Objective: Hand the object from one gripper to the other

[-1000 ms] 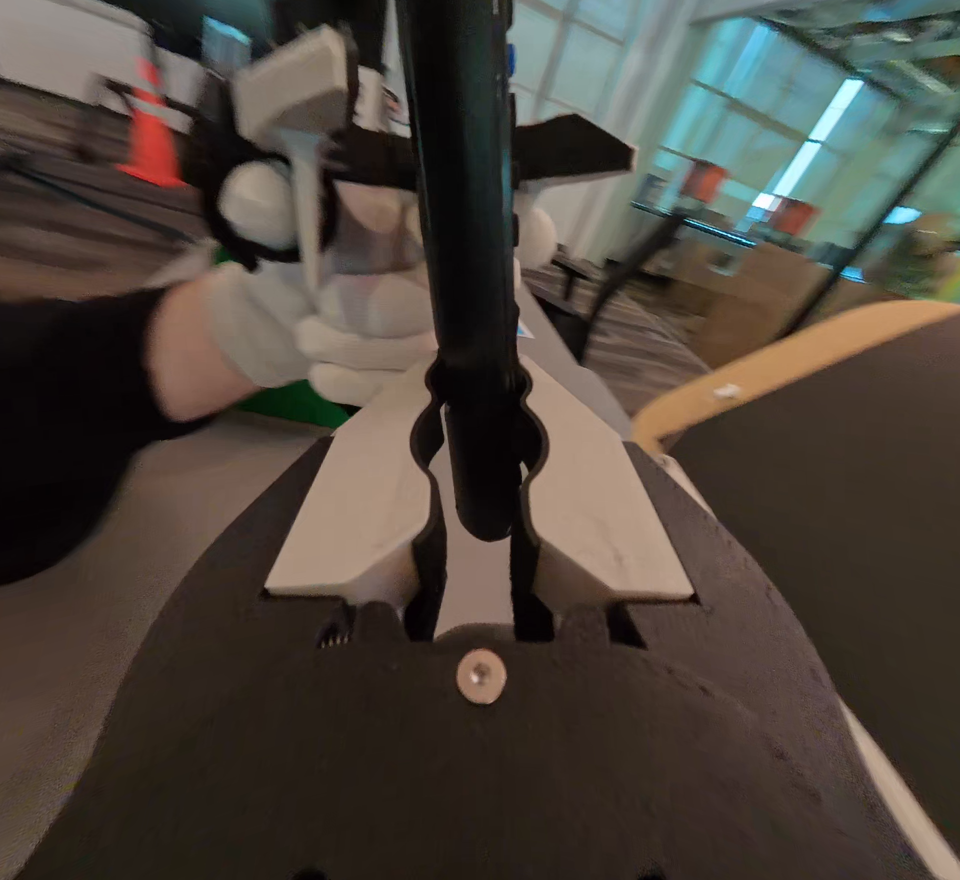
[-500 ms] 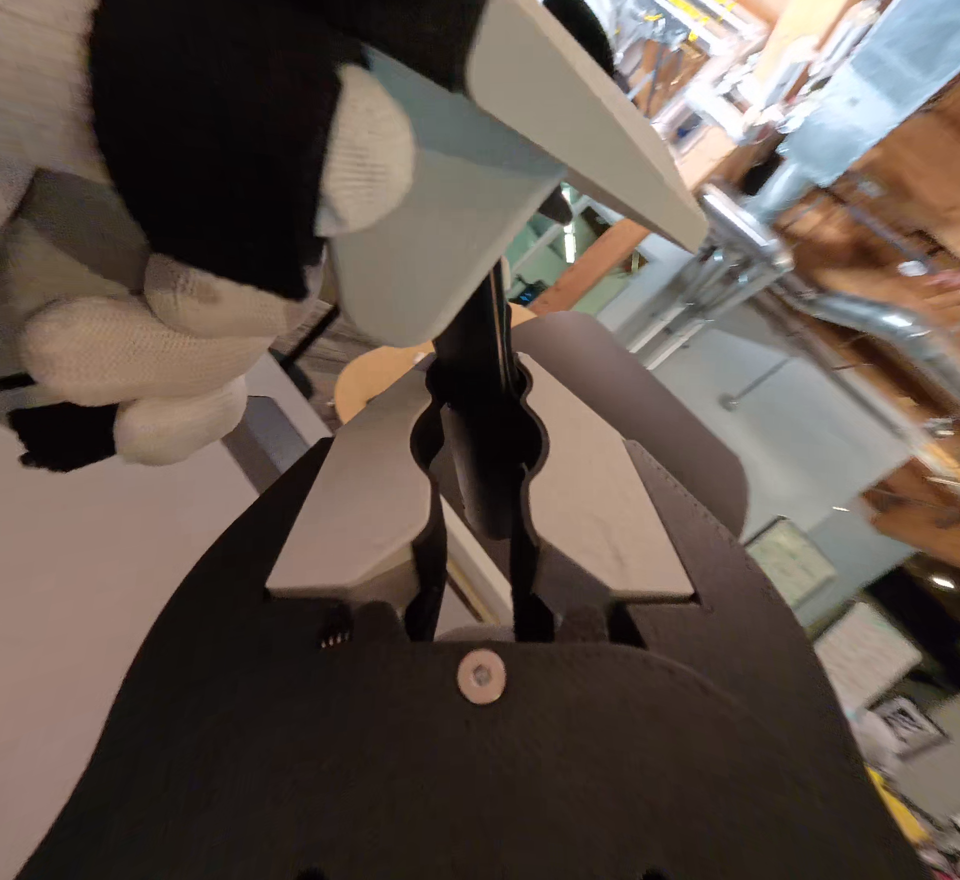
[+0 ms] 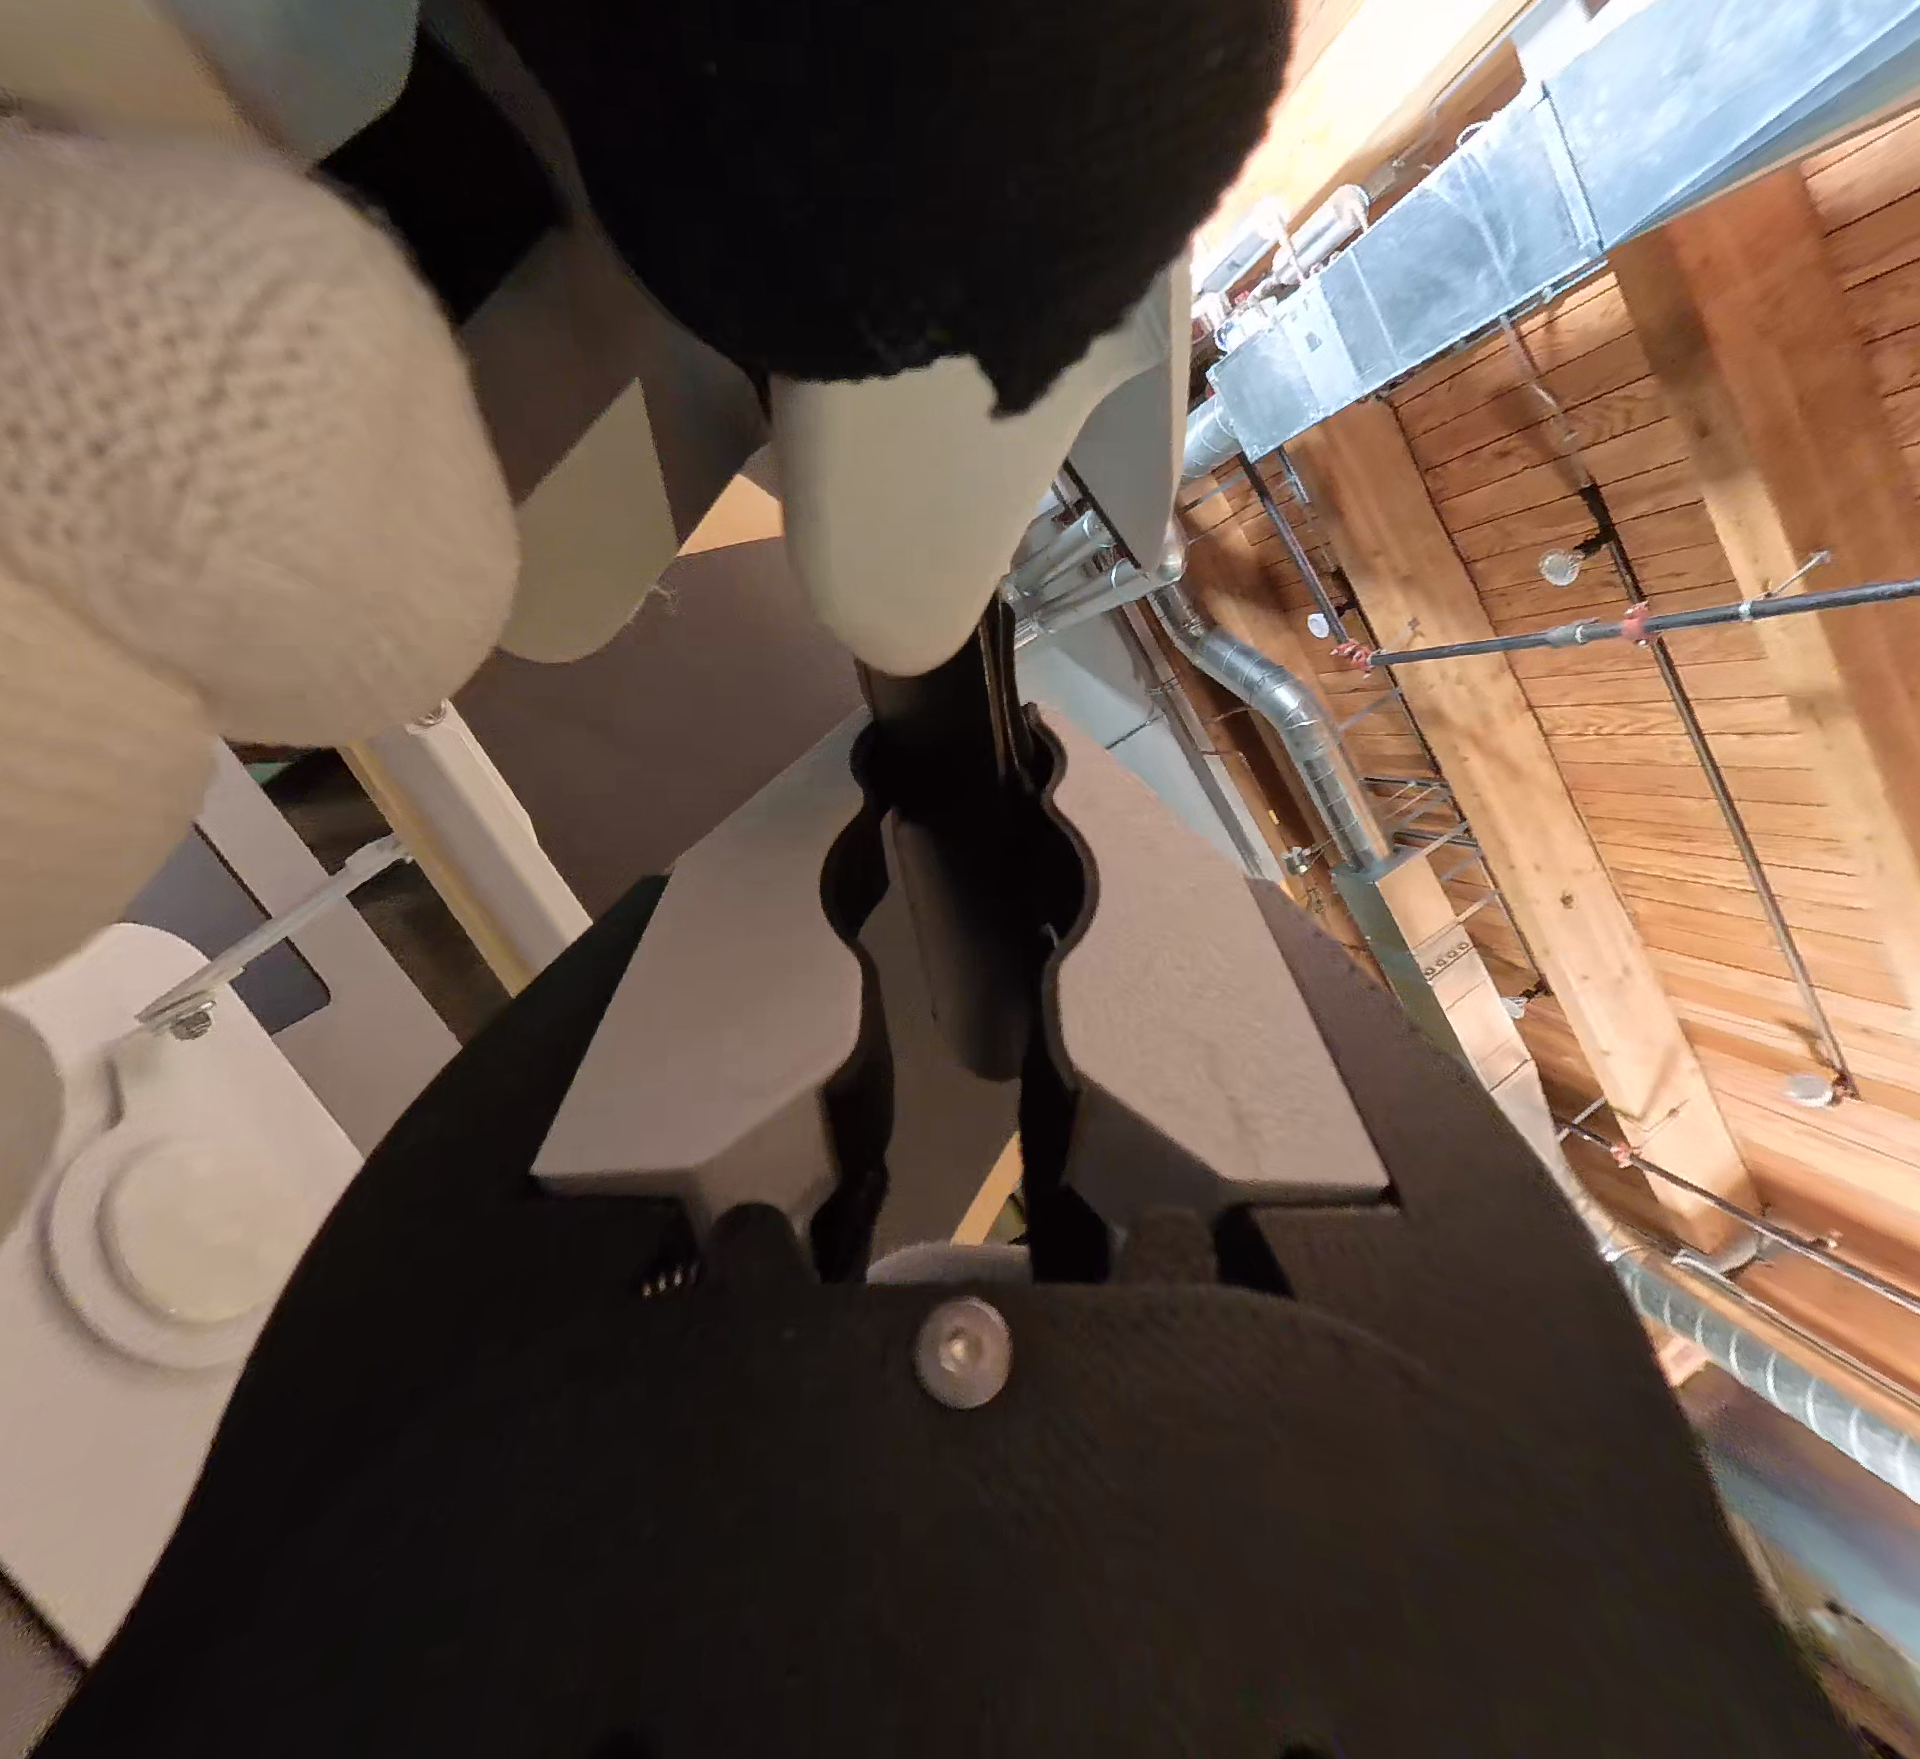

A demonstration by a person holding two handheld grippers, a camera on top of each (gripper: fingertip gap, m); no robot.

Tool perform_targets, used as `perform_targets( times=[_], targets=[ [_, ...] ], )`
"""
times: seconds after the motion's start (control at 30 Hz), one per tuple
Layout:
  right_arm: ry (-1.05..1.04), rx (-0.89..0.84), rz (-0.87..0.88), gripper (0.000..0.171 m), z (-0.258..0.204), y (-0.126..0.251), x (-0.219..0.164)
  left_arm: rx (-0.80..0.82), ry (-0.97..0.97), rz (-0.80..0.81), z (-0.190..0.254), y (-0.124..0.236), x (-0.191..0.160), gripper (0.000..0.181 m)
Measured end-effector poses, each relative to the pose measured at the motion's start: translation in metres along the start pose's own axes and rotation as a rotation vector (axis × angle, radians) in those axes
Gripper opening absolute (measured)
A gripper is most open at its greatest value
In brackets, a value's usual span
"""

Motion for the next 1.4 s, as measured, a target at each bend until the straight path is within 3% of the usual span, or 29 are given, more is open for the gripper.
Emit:
perform_targets(
  times=[0.03, 0.17, 0.23, 0.4, 0.5, 0.67, 0.87, 1.07, 1.2, 1.3, 1.4],
  targets=[
    [0.010, -0.009, 0.001, 0.020, -0.001, 0.000, 0.001, 0.001, 0.009, 0.004, -0.002, 0.000, 0.000, 0.036],
    [0.021, 0.026, 0.052, 0.024, -0.011, 0.000, 0.008, 0.012, -0.017, 0.017, -0.009, 0.003, 0.006, 0.027],
    [-0.018, 0.098, 0.105, 0.045, -0.017, -0.001, 0.012, 0.010, -0.055, 0.007, -0.013, 0.003, 0.010, 0.024],
    [-0.154, 0.335, 0.268, 0.068, -0.018, 0.009, 0.012, -0.142, -0.123, -0.144, -0.010, 0.003, 0.014, 0.024],
    [-0.397, 0.627, 0.374, 0.068, -0.023, 0.023, 0.010, -0.161, -0.304, -0.284, -0.011, 0.006, 0.004, 0.024],
    [-0.632, 0.902, 0.474, 0.065, -0.025, 0.045, 0.003, -0.310, -0.502, -0.467, 0.007, 0.021, -0.023, 0.022],
    [-0.765, 1.159, 0.662, 0.030, -0.035, 0.076, 0.021, -0.406, -0.573, -0.641, 0.012, 0.034, -0.053, 0.023],
    [-0.769, 1.166, 0.698, 0.025, -0.033, 0.077, 0.024, -0.445, -0.604, -0.630, 0.018, 0.038, -0.054, 0.023],
    [-0.698, 1.068, 0.696, 0.022, -0.030, 0.072, 0.025, -0.451, -0.607, -0.593, 0.022, 0.038, -0.049, 0.023],
    [-0.617, 0.990, 0.670, 0.020, -0.024, 0.068, 0.025, -0.459, -0.584, -0.567, 0.026, 0.038, -0.045, 0.026],
    [-0.527, 0.887, 0.605, 0.020, -0.017, 0.060, 0.018, -0.449, -0.539, -0.516, 0.030, 0.035, -0.037, 0.042]
  ],
)
Point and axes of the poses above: each gripper's, where its closed fingertips meet, y back along the fingers, x out of its top, z = x × y across the jaws, the point moved 3 cm from there along y, back along the fingers, and after that the axes turned 15 degrees about y, right-handed, at the moved point
